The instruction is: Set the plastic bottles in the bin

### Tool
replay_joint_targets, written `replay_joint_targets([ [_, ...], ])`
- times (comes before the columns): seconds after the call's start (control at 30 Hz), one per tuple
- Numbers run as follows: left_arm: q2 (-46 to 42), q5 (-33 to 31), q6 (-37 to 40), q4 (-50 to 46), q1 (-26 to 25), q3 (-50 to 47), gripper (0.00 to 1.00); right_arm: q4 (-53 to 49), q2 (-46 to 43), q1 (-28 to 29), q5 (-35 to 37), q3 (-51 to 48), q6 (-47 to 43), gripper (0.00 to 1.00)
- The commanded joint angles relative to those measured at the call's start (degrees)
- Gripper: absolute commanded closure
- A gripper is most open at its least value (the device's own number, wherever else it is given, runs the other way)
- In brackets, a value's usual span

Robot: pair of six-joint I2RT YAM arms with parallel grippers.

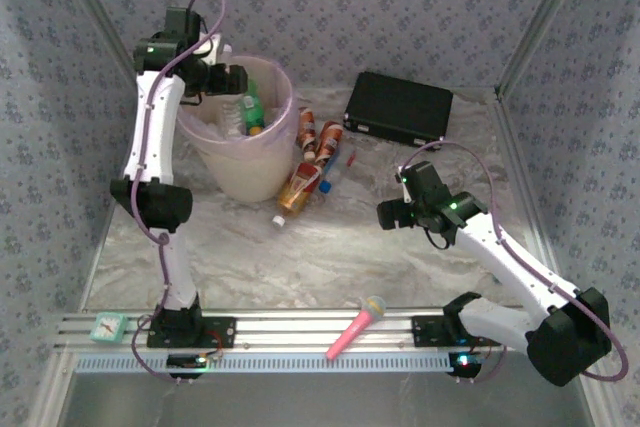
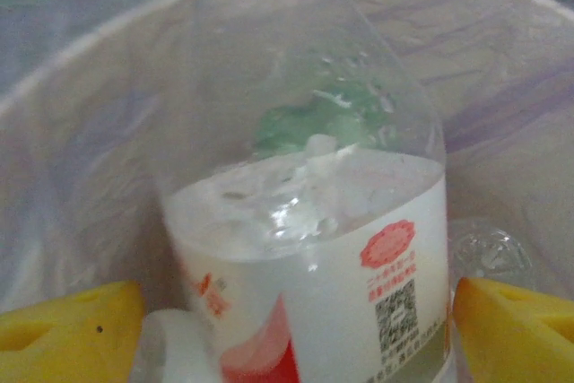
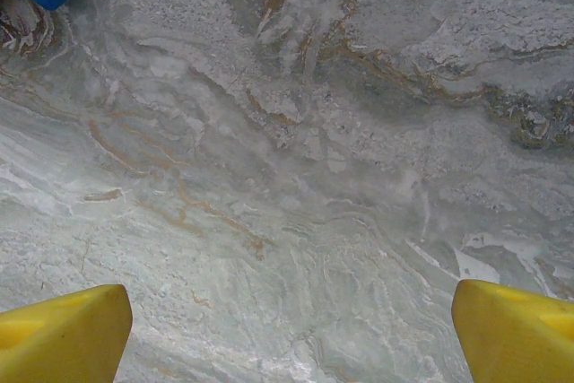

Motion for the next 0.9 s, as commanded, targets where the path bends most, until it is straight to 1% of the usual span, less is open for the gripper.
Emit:
replay_joint_targets([
  [0.0, -5.80, -4.11, 0.77, 1.07, 0.32, 1.31, 0.12, 0.24, 0.39, 0.13, 0.46, -0.46, 0.20, 0.05],
  [0.1, -7.52, -5.94, 0.50, 1.82, 0.25, 0.43, 0.20, 0.33, 0.96, 0.21, 0.25, -0.31, 0.19, 0.05],
  [0.27, -8.23, -8.58, 0.10, 4.85, 0.02, -3.32, 0.39, 0.84, 1.32, 0.21, -0.15, -0.41, 0.19, 0.06],
  [0.47, -6.08, -8.21, 0.46, 6.66, -0.94, -6.51, 0.61, 1.05, 1.67, 0.56, -0.26, -0.60, 0.61, 0.05],
  [0.6, -6.94, -8.03, 0.04, 7.74, -1.70, -12.94, 0.62, 1.40, 2.28, 0.76, -0.33, -0.66, 0.54, 0.05],
  [0.67, -9.60, -8.01, -0.60, 10.42, -1.79, -20.31, 0.65, 1.80, 2.69, 0.87, -0.53, -0.61, 0.62, 0.06],
  [0.77, -15.24, -7.99, -1.74, 17.09, -1.83, -33.60, 0.66, 2.35, 3.17, 1.17, -0.83, -0.55, 0.72, 0.05],
  [0.87, -18.93, -7.94, -2.55, 20.16, -1.63, -41.15, 0.66, 2.32, 3.46, 1.44, -0.79, -0.12, 0.55, 0.06],
])
